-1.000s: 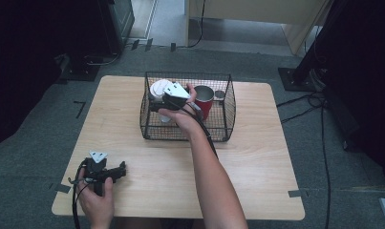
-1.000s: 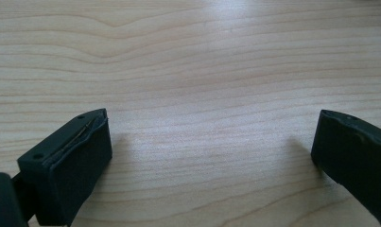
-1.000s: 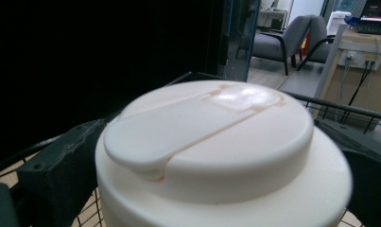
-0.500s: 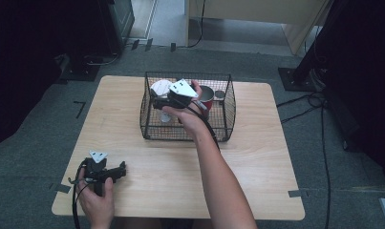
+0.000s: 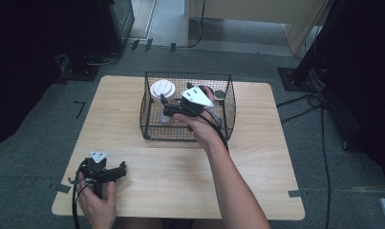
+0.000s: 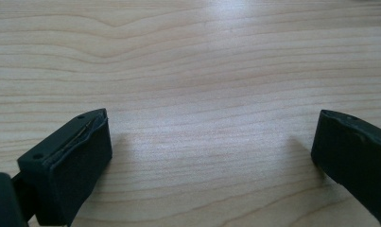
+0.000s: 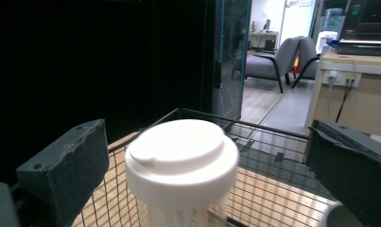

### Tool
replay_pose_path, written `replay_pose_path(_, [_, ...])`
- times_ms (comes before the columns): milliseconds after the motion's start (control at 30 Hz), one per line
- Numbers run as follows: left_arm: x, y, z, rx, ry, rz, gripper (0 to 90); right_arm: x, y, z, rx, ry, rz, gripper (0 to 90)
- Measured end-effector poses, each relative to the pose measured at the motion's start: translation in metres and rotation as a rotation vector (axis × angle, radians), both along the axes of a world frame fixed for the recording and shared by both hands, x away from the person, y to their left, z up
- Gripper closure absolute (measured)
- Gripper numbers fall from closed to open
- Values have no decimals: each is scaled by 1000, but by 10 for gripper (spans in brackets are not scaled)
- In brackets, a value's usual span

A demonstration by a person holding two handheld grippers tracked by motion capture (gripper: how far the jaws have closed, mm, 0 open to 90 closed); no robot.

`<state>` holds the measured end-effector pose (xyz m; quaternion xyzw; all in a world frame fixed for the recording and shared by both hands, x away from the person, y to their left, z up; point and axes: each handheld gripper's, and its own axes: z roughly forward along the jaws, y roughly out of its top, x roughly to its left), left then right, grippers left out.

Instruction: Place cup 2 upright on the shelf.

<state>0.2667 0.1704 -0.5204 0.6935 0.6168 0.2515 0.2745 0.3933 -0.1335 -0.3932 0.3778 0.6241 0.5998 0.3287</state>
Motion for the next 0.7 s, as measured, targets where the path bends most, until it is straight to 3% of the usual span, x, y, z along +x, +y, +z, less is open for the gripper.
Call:
replay_pose_path(233, [0, 0, 0, 0, 0, 1, 1, -20, -32, 0, -6, -2, -27, 8])
replay_pose_path(700, [0, 0, 0, 0, 0, 1, 1, -52, -77, -9, -23, -3, -69, 9])
